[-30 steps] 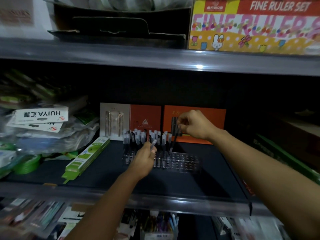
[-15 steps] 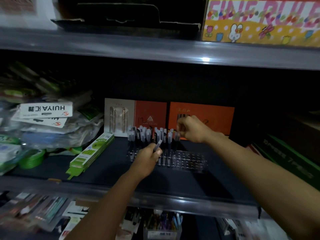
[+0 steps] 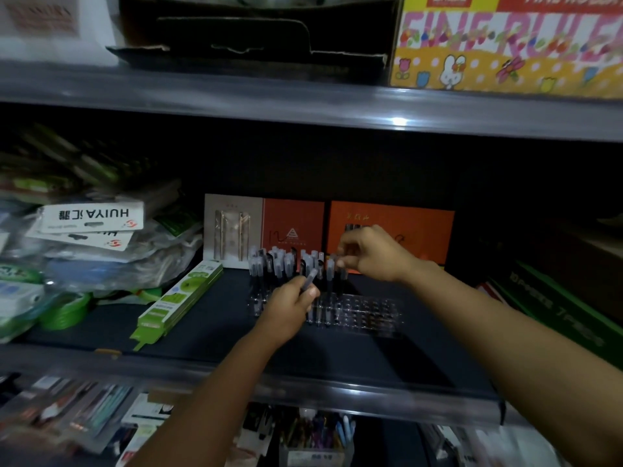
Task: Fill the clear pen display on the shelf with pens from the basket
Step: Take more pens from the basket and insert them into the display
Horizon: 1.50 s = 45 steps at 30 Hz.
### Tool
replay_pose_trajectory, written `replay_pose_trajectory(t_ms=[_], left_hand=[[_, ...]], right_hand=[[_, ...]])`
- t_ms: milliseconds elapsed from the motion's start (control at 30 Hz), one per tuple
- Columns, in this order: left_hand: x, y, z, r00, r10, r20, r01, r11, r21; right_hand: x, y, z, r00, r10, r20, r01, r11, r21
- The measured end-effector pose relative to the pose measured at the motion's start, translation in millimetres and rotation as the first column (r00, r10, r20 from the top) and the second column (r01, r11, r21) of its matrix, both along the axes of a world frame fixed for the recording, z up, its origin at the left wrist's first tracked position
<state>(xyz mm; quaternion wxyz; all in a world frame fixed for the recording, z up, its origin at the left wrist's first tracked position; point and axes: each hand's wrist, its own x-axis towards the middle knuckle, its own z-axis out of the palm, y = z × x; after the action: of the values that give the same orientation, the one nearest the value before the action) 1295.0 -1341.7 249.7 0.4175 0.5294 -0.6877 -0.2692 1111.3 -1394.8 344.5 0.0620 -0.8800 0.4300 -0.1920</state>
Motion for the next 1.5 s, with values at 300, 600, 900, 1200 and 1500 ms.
replay_pose_trajectory(t_ms=[300,600,900,1200,1500], left_hand=[[-23.8,10.4,17.5,0.997,-0.068,-0.043,0.067,0.997,-0.025],[-12.2,17.5,19.6,0.972,-0.023,0.232,0.022,1.000,0.006],[0.0,16.8,13.9,0.907,0.064,0.417,-0.063,0.998,-0.015],[10.0,11.3,6.2,0.885,0.072,0.460,-0.070,0.997,-0.021],[15.2,8.3,1.3,0.875,0.079,0.477,-0.085,0.996,-0.009]], right_hand=[[9.5,31.9,17.0,0.982,0.171,0.084,-0.178,0.981,0.083],[-12.1,38.9,42.1,0.994,0.042,0.102,-0.036,0.998,-0.055],[-25.3,23.6,41.5,0.997,-0.078,-0.007,0.075,0.979,-0.188],[-13.1,9.0,22.7,0.987,-0.107,-0.117,0.088,0.983,-0.159],[4.3,3.5,7.9,0.977,-0.086,-0.193,0.069,0.993,-0.093]])
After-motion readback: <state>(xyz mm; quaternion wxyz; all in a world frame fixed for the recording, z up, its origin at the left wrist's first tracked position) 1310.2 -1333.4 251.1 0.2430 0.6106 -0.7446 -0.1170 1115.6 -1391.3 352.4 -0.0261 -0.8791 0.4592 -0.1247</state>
